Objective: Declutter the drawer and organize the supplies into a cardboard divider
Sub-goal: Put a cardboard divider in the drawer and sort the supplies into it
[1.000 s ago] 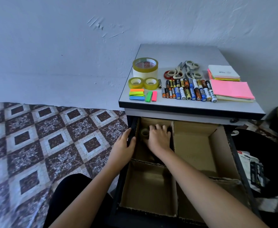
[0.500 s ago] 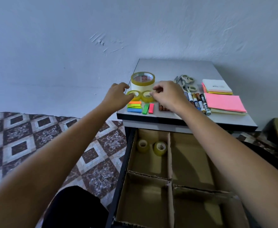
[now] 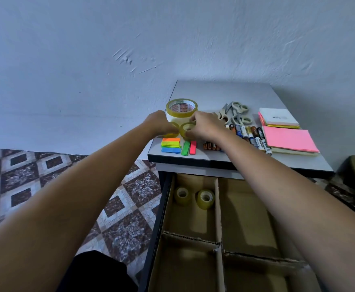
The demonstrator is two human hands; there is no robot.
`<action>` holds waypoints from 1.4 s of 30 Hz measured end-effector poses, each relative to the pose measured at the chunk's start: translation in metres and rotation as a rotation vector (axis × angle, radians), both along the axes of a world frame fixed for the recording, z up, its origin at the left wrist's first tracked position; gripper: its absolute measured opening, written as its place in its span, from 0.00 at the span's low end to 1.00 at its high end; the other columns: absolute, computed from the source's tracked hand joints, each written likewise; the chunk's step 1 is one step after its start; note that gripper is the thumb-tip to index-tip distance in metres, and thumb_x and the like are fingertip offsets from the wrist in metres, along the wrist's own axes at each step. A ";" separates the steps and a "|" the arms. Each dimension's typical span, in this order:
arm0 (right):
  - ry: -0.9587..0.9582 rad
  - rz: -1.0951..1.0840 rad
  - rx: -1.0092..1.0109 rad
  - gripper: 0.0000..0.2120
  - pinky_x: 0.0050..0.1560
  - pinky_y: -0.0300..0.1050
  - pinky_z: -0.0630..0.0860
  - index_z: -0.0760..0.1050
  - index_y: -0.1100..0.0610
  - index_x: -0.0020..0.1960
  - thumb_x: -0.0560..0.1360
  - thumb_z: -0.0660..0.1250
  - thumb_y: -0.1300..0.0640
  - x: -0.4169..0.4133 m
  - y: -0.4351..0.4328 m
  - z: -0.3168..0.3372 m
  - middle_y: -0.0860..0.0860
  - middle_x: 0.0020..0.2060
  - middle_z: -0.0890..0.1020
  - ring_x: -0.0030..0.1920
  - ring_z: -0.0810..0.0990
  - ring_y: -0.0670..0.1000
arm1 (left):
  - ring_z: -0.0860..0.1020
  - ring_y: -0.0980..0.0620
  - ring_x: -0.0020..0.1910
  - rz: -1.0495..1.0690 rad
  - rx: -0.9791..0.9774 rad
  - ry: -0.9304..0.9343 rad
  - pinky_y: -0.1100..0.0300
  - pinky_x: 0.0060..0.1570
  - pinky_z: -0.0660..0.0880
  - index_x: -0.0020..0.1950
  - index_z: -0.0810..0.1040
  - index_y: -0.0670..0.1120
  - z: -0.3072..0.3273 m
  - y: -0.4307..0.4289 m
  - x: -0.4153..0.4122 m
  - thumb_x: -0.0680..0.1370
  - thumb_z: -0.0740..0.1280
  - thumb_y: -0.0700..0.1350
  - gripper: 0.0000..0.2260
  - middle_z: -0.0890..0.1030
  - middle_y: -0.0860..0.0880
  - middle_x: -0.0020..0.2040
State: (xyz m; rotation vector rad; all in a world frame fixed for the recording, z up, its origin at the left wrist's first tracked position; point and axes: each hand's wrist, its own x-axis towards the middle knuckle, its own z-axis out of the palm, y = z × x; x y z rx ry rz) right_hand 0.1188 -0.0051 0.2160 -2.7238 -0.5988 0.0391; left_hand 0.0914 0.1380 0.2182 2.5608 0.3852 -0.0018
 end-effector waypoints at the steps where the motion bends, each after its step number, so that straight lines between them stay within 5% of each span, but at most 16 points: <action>1: 0.003 -0.002 0.043 0.19 0.52 0.50 0.74 0.73 0.57 0.59 0.71 0.66 0.49 -0.001 -0.003 0.002 0.55 0.52 0.80 0.55 0.75 0.56 | 0.64 0.55 0.29 0.006 0.000 -0.014 0.63 0.28 0.61 0.31 0.65 0.45 -0.001 0.001 0.001 0.72 0.70 0.46 0.16 0.64 0.49 0.30; 6: 0.028 0.017 0.335 0.22 0.55 0.49 0.76 0.72 0.58 0.62 0.72 0.69 0.50 -0.008 -0.023 0.025 0.54 0.56 0.77 0.53 0.77 0.52 | 0.69 0.50 0.38 0.009 -0.046 -0.112 0.63 0.30 0.63 0.35 0.68 0.45 0.016 -0.003 -0.014 0.68 0.70 0.52 0.15 0.67 0.50 0.34; 9: 0.012 0.003 0.466 0.24 0.46 0.42 0.74 0.69 0.57 0.65 0.73 0.70 0.50 -0.023 -0.042 0.042 0.51 0.55 0.75 0.49 0.77 0.49 | 0.72 0.49 0.43 -0.004 -0.038 -0.206 0.63 0.34 0.68 0.54 0.77 0.40 0.033 -0.008 -0.036 0.65 0.68 0.55 0.25 0.73 0.47 0.44; 12: -0.022 -0.018 0.532 0.23 0.42 0.36 0.71 0.69 0.55 0.65 0.73 0.70 0.50 -0.050 -0.066 0.046 0.49 0.51 0.74 0.46 0.75 0.46 | 0.74 0.52 0.39 -0.023 0.000 -0.284 0.63 0.35 0.68 0.62 0.74 0.42 0.037 -0.014 -0.063 0.73 0.69 0.51 0.21 0.76 0.47 0.50; 17: -0.023 -0.055 0.530 0.22 0.51 0.38 0.68 0.71 0.52 0.63 0.72 0.71 0.52 -0.096 -0.098 0.006 0.47 0.52 0.76 0.52 0.75 0.47 | 0.75 0.50 0.52 -0.112 -0.062 -0.253 0.57 0.50 0.73 0.63 0.75 0.44 0.004 -0.037 -0.119 0.73 0.69 0.51 0.21 0.77 0.47 0.53; 22: 0.014 -0.095 0.483 0.21 0.45 0.30 0.66 0.70 0.51 0.64 0.72 0.70 0.52 -0.134 -0.119 -0.048 0.46 0.54 0.74 0.52 0.73 0.44 | 0.76 0.60 0.42 -0.219 -0.159 -0.054 0.71 0.36 0.74 0.60 0.74 0.47 -0.065 -0.068 -0.137 0.73 0.69 0.51 0.17 0.77 0.55 0.45; 33: 0.054 -0.189 0.498 0.22 0.54 0.38 0.71 0.69 0.51 0.65 0.73 0.70 0.52 -0.154 -0.133 -0.106 0.48 0.58 0.74 0.57 0.72 0.45 | 0.62 0.45 0.72 -0.122 -0.030 0.044 0.54 0.68 0.64 0.72 0.63 0.39 -0.158 -0.107 -0.079 0.75 0.68 0.49 0.30 0.67 0.41 0.71; 42: 0.071 -0.164 0.516 0.22 0.49 0.30 0.67 0.69 0.52 0.65 0.73 0.69 0.52 -0.152 -0.122 -0.112 0.47 0.58 0.75 0.56 0.71 0.43 | 0.67 0.46 0.68 -0.153 -0.025 -0.068 0.56 0.66 0.65 0.68 0.70 0.42 -0.147 -0.094 -0.094 0.77 0.65 0.48 0.21 0.70 0.44 0.68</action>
